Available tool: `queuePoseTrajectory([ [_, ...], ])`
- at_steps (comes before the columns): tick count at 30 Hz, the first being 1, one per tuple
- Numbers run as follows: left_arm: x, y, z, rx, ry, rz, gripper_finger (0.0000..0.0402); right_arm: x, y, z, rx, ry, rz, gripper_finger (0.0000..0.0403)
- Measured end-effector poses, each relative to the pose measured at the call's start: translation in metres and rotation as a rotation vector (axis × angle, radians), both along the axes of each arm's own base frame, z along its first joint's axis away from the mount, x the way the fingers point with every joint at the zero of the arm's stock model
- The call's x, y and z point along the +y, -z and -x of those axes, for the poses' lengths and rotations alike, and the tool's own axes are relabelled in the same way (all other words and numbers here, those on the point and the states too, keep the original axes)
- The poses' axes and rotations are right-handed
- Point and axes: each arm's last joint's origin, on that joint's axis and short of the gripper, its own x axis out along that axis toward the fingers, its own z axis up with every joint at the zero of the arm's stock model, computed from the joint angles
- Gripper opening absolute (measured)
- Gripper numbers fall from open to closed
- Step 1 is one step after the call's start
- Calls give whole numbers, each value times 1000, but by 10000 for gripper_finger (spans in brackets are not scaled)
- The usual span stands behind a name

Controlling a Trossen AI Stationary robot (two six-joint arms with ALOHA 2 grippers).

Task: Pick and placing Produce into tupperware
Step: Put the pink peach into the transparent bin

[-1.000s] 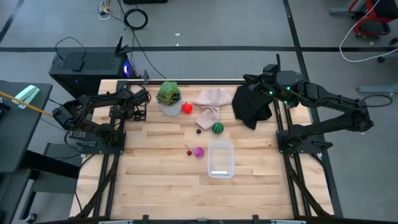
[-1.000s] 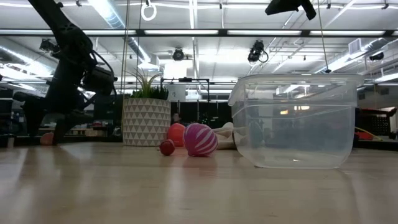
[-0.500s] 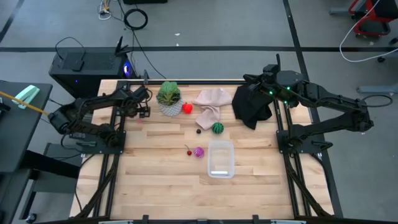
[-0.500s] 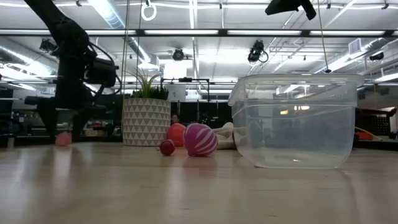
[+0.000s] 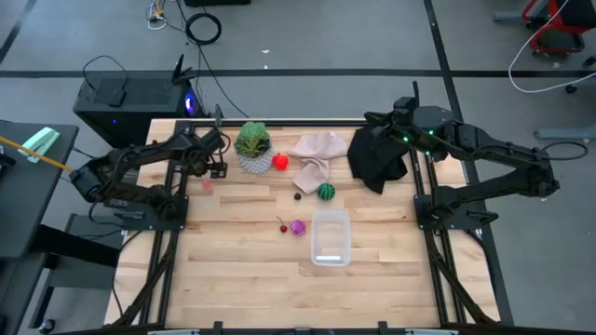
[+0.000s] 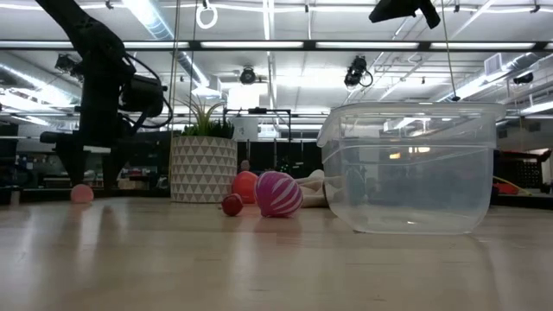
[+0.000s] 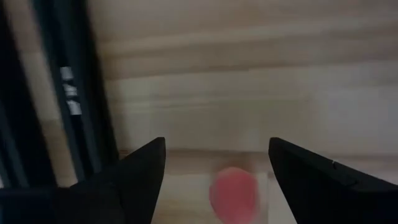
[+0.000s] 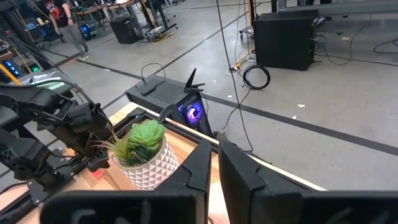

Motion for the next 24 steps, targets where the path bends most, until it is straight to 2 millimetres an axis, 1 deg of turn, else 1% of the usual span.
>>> queuePoseTrajectory([
  [5,-7,0,-5,-13,143,53,291,0,0,0,0,0,0,38],
  [9,-13,1,-8,-33,224,114,291,0,0,0,0,0,0,38],
  [15,-17,1,-10,-28,245,126,291,0,0,0,0,0,0,38],
  [24,-19,1,-7,-2,243,147,291,0,0,0,0,0,0,38],
])
